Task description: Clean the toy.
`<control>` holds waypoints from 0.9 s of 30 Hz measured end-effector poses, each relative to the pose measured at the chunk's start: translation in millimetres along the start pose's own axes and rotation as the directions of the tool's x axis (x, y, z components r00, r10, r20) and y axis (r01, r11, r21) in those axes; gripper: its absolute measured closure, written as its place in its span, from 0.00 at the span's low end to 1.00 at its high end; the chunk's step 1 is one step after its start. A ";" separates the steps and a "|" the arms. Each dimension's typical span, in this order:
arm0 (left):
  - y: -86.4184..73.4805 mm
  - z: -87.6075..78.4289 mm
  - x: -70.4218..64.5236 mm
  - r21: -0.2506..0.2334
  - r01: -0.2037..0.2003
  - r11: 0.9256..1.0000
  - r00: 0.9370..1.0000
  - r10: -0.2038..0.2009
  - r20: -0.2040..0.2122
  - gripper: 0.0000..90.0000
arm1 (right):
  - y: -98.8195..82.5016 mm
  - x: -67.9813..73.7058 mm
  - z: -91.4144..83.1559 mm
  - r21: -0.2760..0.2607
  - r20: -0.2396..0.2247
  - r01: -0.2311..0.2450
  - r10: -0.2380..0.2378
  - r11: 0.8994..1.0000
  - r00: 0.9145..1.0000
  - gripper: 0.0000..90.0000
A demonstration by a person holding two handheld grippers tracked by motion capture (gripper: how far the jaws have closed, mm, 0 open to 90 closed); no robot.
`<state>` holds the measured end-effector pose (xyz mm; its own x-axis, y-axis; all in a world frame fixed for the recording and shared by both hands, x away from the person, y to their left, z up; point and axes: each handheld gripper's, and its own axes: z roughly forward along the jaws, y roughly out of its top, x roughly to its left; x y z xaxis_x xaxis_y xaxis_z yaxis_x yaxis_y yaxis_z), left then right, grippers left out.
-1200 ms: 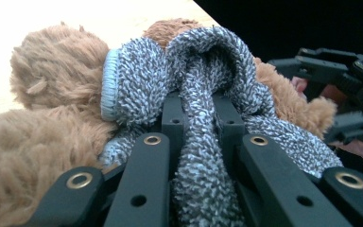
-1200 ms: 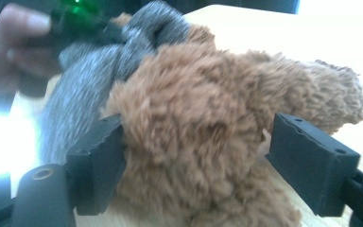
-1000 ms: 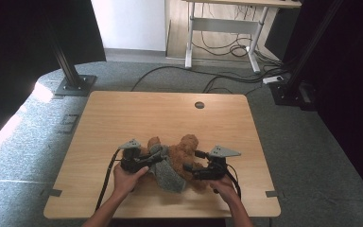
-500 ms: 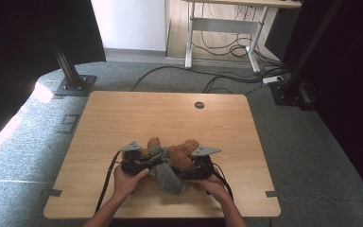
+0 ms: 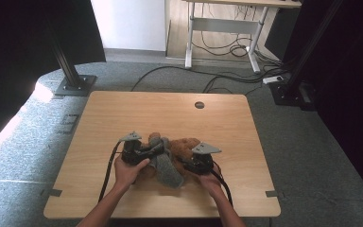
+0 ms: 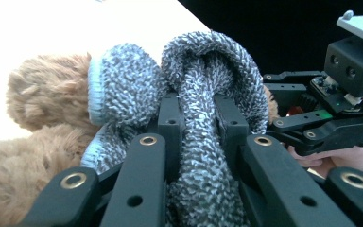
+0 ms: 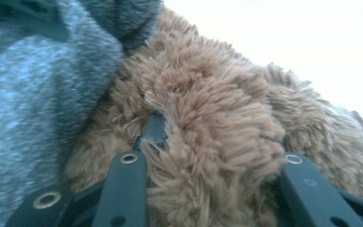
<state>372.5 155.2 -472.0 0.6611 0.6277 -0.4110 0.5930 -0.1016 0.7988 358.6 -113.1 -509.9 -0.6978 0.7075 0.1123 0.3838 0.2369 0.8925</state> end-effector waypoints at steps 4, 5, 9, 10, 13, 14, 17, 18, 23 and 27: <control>9.6 5.9 9.9 0.001 0.011 1.000 1.000 -0.010 -0.026 0.84 | 4.5 -13.7 8.9 -0.028 0.056 -0.010 0.011 1.000 0.998 0.69; 11.4 7.8 12.6 0.002 0.021 1.000 1.000 -0.021 -0.023 0.84 | 5.1 -16.5 9.9 -0.036 0.071 -0.007 0.010 0.999 0.997 0.69; 11.2 9.5 10.6 0.013 0.019 1.000 1.000 -0.019 -0.013 0.84 | 2.2 -21.5 7.8 -0.056 0.074 0.001 0.003 0.998 0.997 0.69; 10.1 8.3 8.8 0.013 0.013 1.000 1.000 -0.013 -0.009 0.84 | 0.5 -20.2 6.3 -0.062 0.073 0.012 -0.008 0.998 0.997 0.69; 9.5 2.1 2.2 0.015 0.021 1.000 1.000 -0.021 0.011 0.84 | -4.7 -14.5 0.7 -0.070 0.061 0.037 -0.033 0.997 0.998 0.70; 10.0 0.8 0.3 0.015 0.024 1.000 1.000 -0.024 0.017 0.83 | -6.9 -11.6 -2.4 -0.066 0.054 0.040 -0.037 0.997 0.998 0.70; 16.4 -1.5 -8.6 0.010 0.016 1.000 0.999 -0.016 0.040 0.83 | -12.7 -5.0 -9.2 -0.066 0.038 0.050 -0.047 0.997 0.998 0.70; 19.8 -0.7 -12.0 0.010 0.010 1.000 0.999 -0.011 0.043 0.83 | -14.9 -3.0 -11.9 -0.066 0.030 0.056 -0.055 0.996 0.998 0.70; 36.0 15.4 -24.5 0.053 -0.003 0.999 0.998 0.000 0.065 0.82 | -24.2 4.2 -22.1 -0.069 0.007 0.092 -0.092 0.993 0.996 0.69; 33.9 40.5 -23.5 0.146 0.025 0.989 0.996 -0.037 0.078 0.82 | -28.1 4.9 -26.7 -0.068 -0.014 0.102 -0.103 0.992 0.995 0.68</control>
<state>395.7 105.7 -453.0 0.6726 0.5689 -0.4732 0.6703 -0.1973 0.7154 328.3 -134.1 -522.8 -0.7418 0.6702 0.0257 0.2687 0.2619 0.9269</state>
